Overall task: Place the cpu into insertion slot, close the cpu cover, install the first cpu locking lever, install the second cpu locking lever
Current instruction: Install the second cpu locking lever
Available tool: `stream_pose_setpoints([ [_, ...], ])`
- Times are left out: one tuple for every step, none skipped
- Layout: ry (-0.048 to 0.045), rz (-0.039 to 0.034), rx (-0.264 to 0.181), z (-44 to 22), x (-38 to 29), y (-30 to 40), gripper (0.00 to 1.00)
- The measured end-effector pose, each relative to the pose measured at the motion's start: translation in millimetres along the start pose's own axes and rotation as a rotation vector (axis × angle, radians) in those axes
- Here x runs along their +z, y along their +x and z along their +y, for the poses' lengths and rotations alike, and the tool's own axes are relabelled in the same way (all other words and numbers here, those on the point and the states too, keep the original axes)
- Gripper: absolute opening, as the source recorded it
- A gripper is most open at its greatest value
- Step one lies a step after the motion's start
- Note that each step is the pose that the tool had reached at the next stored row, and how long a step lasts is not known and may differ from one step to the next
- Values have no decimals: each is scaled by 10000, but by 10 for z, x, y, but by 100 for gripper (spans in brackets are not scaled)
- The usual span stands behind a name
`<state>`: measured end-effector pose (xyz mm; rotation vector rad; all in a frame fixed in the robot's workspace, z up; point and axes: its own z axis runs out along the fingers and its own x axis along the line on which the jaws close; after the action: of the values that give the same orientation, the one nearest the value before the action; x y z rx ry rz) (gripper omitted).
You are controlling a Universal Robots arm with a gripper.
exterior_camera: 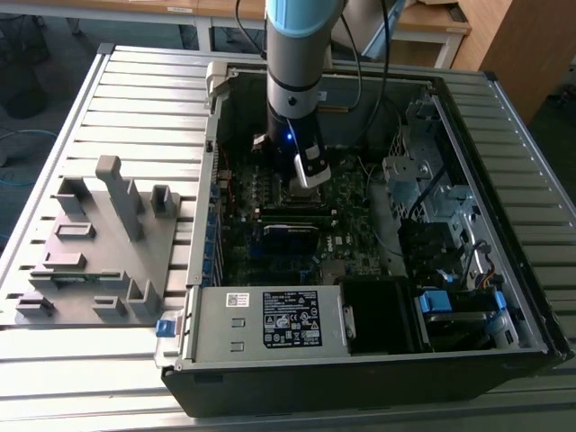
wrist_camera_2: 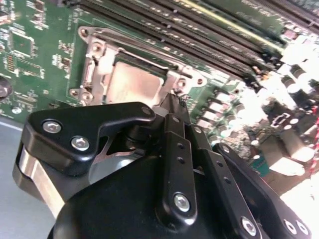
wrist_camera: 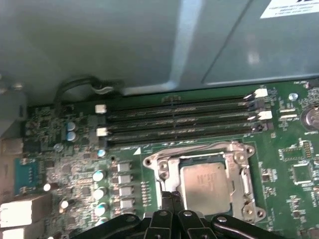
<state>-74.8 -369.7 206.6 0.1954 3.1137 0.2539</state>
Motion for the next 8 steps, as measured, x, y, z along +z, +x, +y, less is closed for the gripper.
stream_pose_setpoints([
  [25, -4, 2, 15, 3, -18, 10],
  [52, -6, 4, 30, 4, -36, 10],
  [76, -10, 6, 44, 7, -53, 10],
  [100, -14, 8, 58, 10, -69, 10],
  [125, -17, 8, 73, 12, -86, 10],
  [149, -20, 10, 87, 15, -103, 10],
  [180, -24, 12, 101, 17, -123, 10],
  [222, -30, 18, 112, 18, -142, 10],
])
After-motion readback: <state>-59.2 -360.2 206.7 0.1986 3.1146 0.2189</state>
